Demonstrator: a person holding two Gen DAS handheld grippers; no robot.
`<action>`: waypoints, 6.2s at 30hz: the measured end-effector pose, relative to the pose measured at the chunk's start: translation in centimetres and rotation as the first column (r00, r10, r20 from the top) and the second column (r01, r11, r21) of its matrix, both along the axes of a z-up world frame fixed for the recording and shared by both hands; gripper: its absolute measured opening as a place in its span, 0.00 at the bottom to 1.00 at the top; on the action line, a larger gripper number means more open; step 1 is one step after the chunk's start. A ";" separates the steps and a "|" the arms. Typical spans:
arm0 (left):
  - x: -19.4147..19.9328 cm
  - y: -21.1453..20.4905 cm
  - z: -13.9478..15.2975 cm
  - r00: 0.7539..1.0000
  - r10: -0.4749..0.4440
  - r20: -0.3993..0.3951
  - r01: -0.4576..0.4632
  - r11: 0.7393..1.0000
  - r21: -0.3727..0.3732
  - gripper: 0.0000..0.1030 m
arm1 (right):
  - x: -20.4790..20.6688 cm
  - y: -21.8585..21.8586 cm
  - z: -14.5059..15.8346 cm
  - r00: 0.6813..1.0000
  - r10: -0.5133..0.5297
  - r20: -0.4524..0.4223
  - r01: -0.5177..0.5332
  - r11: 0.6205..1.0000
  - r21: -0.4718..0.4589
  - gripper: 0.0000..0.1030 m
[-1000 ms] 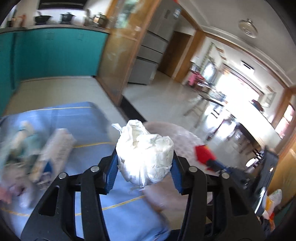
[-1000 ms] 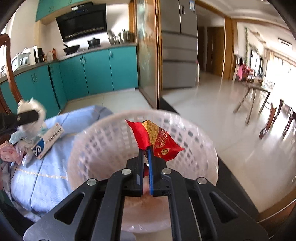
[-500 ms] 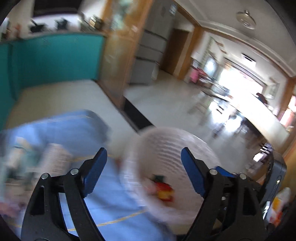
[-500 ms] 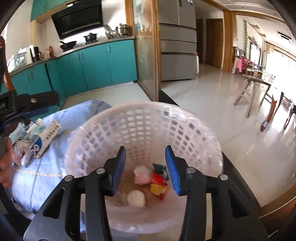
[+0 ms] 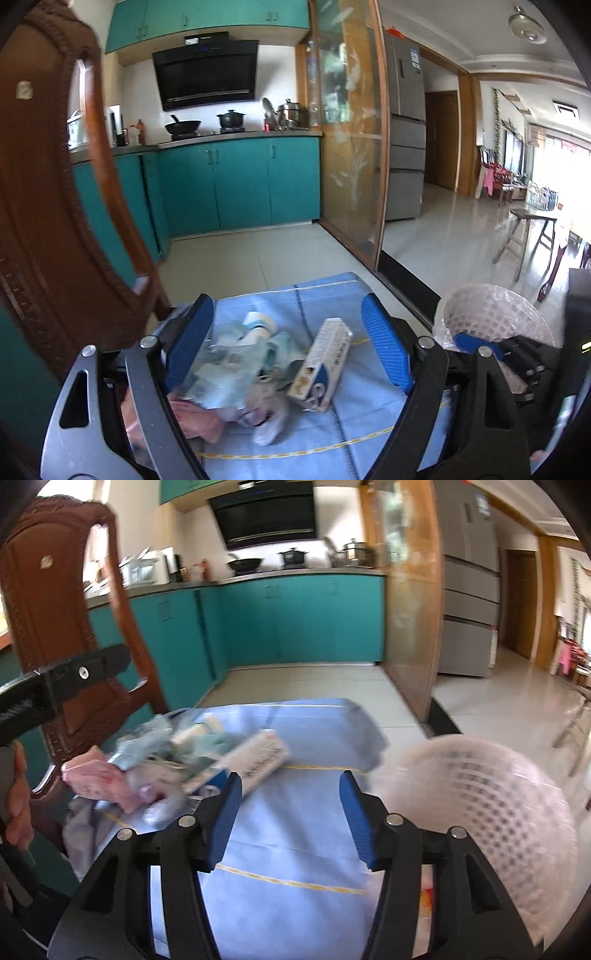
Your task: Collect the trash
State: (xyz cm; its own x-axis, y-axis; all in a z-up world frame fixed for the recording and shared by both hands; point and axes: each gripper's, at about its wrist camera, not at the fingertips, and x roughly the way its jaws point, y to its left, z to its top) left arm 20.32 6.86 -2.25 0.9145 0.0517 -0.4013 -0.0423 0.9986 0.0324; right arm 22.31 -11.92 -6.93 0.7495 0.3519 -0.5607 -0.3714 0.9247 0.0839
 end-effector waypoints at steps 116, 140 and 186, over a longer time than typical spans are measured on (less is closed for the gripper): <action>7.4 4.5 -9.1 0.928 0.055 -0.368 -0.083 0.995 -0.063 0.22 | 2.1 3.0 -4.8 0.940 0.199 -0.279 -0.256 0.948 -0.188 0.23; -1.4 3.9 -1.4 0.992 -0.107 0.061 0.117 0.977 -0.177 0.10 | 1.1 3.1 -3.3 0.963 0.194 -0.185 -0.224 0.961 -0.159 0.23; -2.1 3.1 -1.4 0.984 -0.160 0.080 0.173 0.966 -0.194 0.10 | 0.2 2.4 -2.8 0.981 0.150 -0.124 -0.169 0.973 -0.155 0.23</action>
State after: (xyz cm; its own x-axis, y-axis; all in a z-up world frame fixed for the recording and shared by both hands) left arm 18.25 9.95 -3.65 0.9274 -0.1784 -0.3288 0.1294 0.9777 -0.1657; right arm 22.52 -9.51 -9.77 0.6215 0.3579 -0.6968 -0.5121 0.8588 -0.0156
